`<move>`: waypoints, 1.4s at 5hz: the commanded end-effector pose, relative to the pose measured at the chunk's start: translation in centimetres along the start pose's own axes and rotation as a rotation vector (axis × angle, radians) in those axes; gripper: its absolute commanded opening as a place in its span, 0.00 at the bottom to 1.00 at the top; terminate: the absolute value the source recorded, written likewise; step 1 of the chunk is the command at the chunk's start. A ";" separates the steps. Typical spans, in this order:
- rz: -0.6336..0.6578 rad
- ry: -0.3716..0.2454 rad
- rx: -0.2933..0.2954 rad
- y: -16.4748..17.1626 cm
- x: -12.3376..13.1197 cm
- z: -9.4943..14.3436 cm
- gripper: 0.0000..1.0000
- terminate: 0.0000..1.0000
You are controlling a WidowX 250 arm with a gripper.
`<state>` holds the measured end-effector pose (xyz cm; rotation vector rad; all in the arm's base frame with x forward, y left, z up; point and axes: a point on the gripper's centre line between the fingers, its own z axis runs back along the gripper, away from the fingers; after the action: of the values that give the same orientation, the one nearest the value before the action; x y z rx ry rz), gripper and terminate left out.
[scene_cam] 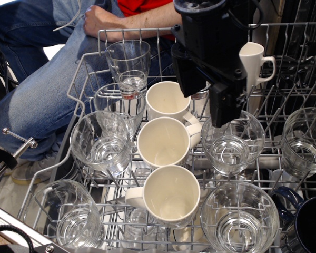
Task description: Pick up glass cup
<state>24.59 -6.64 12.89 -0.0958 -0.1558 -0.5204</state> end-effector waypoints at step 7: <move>-0.371 -0.028 -0.035 0.8 2.4 -9.2 1.00 0.00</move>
<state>27.35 -8.35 3.06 -0.1108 -0.1711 -0.8930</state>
